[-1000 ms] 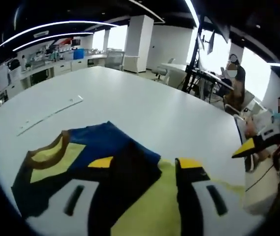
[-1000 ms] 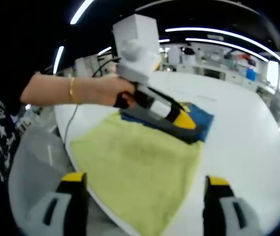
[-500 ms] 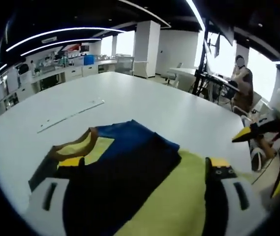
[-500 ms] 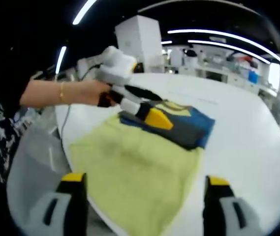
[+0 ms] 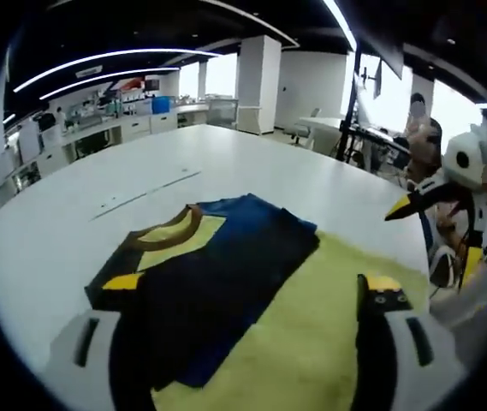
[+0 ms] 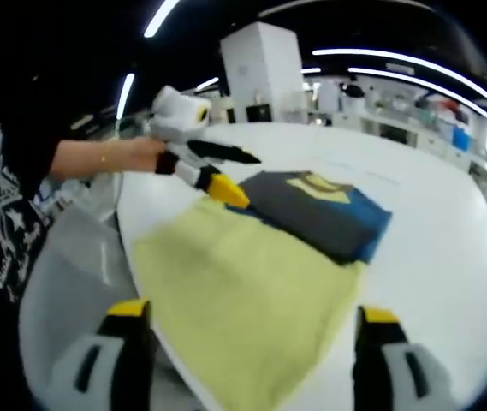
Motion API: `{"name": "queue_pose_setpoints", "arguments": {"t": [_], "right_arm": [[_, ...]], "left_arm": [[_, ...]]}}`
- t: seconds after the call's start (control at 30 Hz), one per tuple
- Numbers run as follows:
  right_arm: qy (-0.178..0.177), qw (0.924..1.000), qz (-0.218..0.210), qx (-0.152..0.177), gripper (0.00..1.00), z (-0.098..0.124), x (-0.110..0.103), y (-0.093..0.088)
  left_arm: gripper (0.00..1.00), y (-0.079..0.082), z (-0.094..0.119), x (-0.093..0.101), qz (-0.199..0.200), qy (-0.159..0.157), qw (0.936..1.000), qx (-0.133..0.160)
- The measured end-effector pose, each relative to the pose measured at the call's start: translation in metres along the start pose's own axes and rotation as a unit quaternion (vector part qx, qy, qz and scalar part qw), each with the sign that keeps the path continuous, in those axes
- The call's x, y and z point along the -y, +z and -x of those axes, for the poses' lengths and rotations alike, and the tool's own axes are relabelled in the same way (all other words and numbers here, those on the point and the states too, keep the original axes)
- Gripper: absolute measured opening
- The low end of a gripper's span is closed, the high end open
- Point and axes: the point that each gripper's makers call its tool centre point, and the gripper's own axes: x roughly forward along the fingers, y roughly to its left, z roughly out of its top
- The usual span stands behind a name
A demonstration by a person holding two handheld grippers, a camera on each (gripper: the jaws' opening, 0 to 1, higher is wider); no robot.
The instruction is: Fold the garment on the visible template until the final outline fits inside the template.
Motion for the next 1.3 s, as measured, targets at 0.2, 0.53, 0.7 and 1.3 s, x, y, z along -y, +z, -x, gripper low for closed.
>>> {"name": "queue_pose_setpoints", "arguments": {"t": [0.2, 0.53, 0.7, 1.3], "right_arm": [[0.019, 0.999, 0.026, -0.03, 0.99, 0.0, -0.004, -0.012], [0.048, 0.9951, 0.055, -0.066, 0.97, -0.001, -0.016, -0.031], [0.053, 0.9933, 0.066, -0.079, 0.95, 0.001, -0.018, -0.038], [0.06, 0.9855, 0.112, -0.113, 0.72, 0.003, -0.012, -0.076]], "left_arm": [[0.99, -0.016, 0.029, 0.004, -0.011, -0.006, 0.9999, -0.004], [0.94, -0.047, 0.074, 0.017, -0.008, -0.017, 0.9998, -0.009], [0.87, -0.068, 0.092, 0.029, -0.006, -0.024, 0.9993, -0.029], [0.61, -0.143, 0.119, 0.062, 0.006, -0.073, 0.9926, -0.096]]}}
